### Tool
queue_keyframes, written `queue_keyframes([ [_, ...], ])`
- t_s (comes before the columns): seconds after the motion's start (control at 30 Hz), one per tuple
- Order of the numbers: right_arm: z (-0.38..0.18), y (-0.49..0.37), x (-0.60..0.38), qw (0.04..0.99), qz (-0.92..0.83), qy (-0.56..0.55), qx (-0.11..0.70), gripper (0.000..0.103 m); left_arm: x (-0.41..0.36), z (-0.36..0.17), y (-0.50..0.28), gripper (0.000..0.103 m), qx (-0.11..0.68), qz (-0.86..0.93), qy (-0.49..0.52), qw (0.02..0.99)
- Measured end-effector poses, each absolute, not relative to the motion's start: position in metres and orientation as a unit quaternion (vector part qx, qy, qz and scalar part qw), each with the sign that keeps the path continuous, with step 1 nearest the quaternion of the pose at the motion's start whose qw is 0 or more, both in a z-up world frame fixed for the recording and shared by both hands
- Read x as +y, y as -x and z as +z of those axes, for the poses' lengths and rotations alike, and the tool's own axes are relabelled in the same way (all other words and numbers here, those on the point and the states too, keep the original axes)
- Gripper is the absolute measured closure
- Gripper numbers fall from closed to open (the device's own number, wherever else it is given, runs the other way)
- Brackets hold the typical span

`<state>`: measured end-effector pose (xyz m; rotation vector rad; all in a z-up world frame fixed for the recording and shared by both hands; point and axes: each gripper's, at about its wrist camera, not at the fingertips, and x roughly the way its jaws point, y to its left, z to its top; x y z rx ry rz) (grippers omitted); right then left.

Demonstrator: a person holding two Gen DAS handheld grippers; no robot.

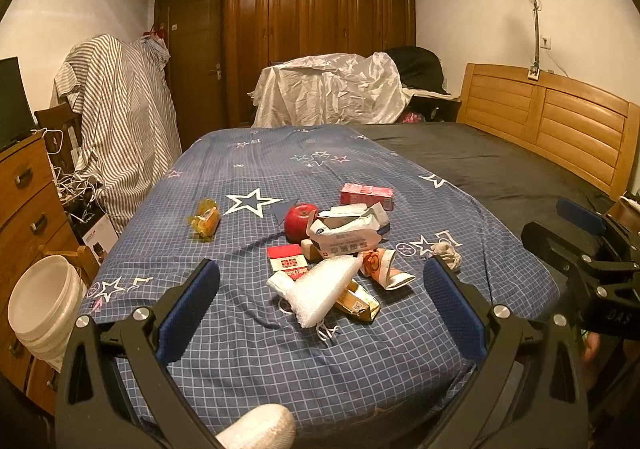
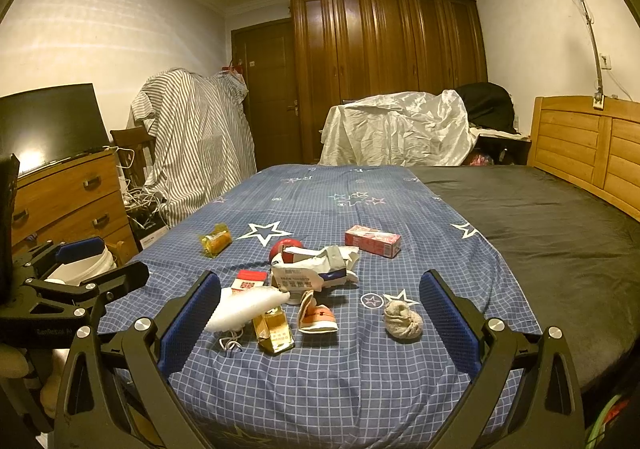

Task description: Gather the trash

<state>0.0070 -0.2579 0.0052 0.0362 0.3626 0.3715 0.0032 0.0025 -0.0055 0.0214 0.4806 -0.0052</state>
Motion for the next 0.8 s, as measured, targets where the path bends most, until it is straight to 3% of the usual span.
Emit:
queue_keyframes([
  [0.8,0.0066,-0.0089,-0.2549,0.966,0.186,-0.016,0.177,0.004,0.0072,-0.0073,-0.0056,0.005,0.243,0.002,-0.009,0.970],
])
